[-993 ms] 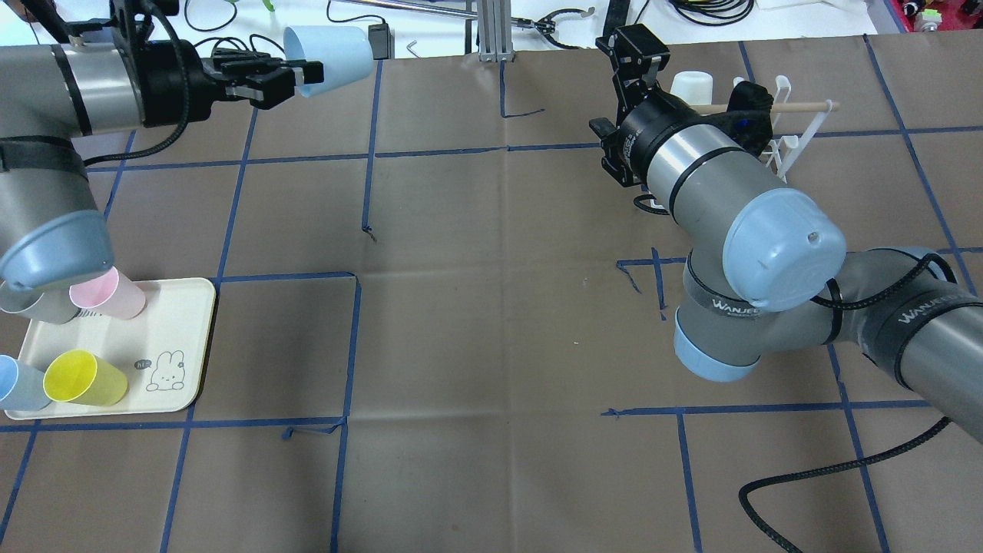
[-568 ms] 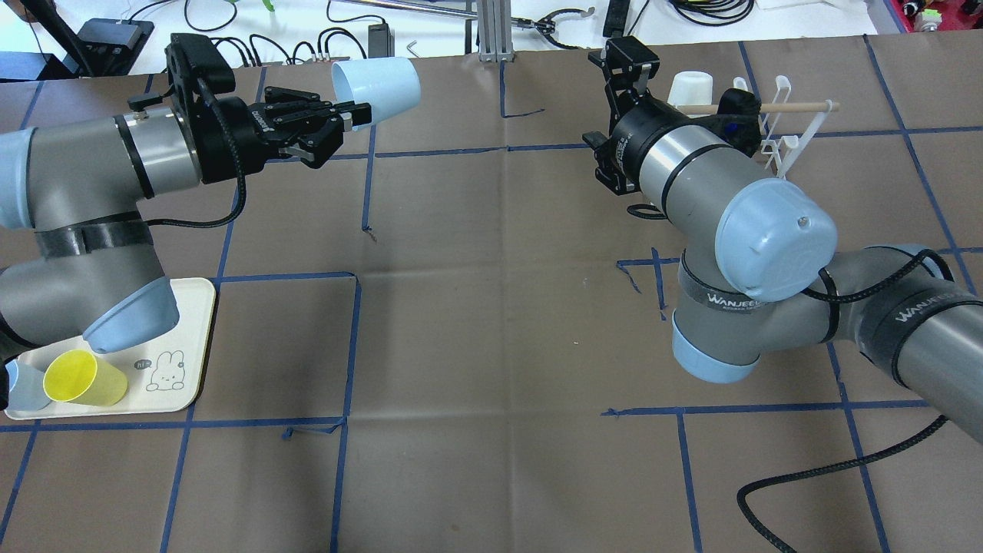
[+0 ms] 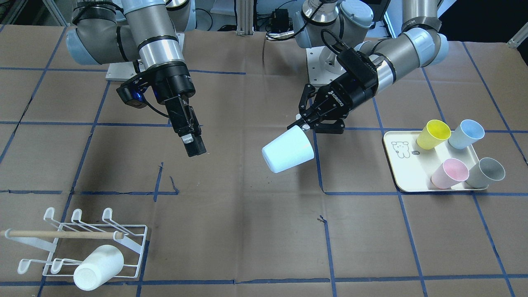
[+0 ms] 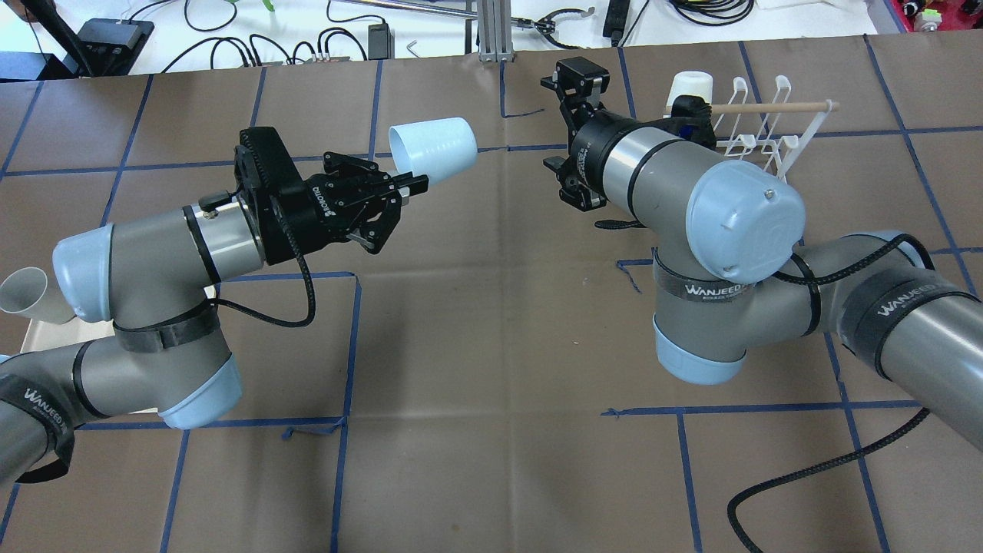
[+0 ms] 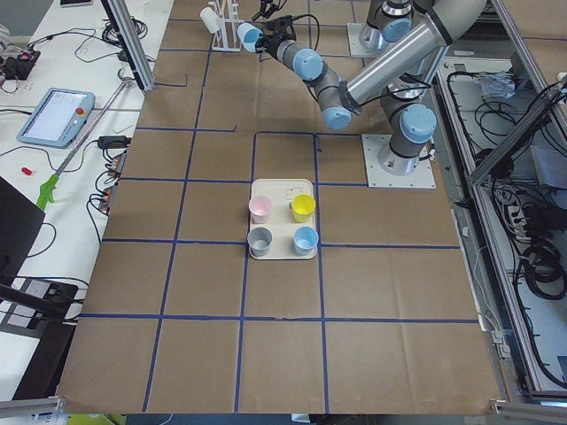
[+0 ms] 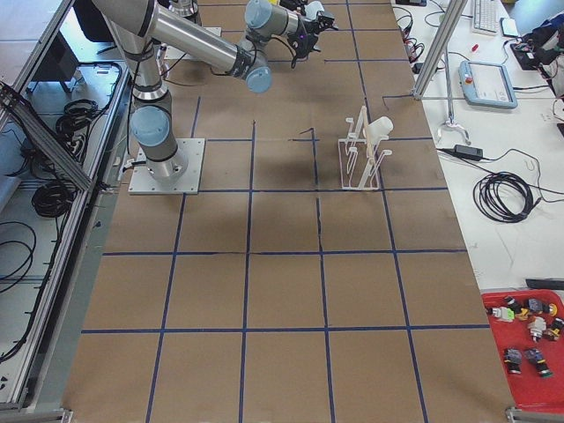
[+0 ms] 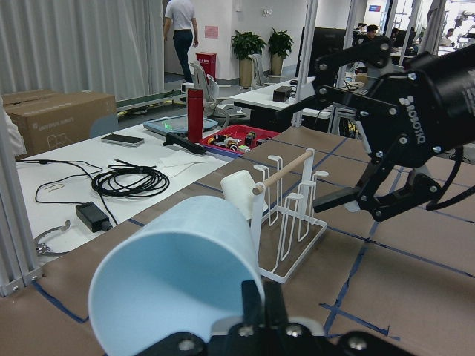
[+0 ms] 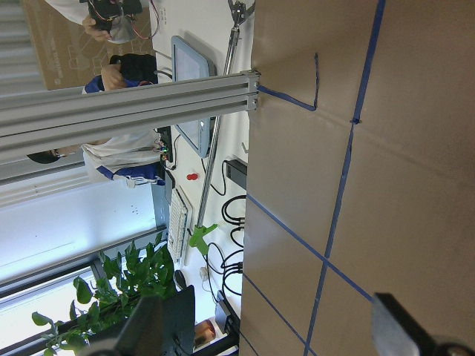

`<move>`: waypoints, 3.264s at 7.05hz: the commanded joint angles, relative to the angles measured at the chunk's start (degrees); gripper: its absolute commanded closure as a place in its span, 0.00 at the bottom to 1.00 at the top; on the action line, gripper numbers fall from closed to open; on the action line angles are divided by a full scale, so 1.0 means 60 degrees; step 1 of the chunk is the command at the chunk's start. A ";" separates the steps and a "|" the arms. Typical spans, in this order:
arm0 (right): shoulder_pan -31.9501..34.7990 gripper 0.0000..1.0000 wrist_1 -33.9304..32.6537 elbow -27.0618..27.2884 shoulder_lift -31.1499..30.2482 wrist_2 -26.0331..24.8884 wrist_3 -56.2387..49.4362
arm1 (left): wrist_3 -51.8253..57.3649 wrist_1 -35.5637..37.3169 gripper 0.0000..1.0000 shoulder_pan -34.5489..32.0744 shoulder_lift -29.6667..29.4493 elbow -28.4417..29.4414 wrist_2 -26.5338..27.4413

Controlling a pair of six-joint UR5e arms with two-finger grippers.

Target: Transfer IKEA cup to right arm and place on rack

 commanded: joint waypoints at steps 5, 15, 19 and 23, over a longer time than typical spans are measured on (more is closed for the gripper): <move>0.0288 0.00 0.0097 0.0160 -0.0025 0.0074 -0.0120 | 0.0004 0.0243 0.97 -0.0652 0.0052 -0.0105 0.0151; 0.1019 0.02 0.1503 0.0161 -0.0744 0.0031 0.0582 | -0.0040 0.0228 0.96 -0.0535 0.0081 -0.0135 0.0137; 0.1108 0.02 0.1488 -0.0160 -0.0320 0.0045 0.0597 | -0.0040 0.0228 0.96 -0.0535 0.0081 -0.0135 0.0151; 0.1342 0.02 0.1474 -0.0512 0.0106 -0.0028 0.0597 | -0.0157 0.0228 0.96 -0.0535 0.0081 -0.0120 0.0137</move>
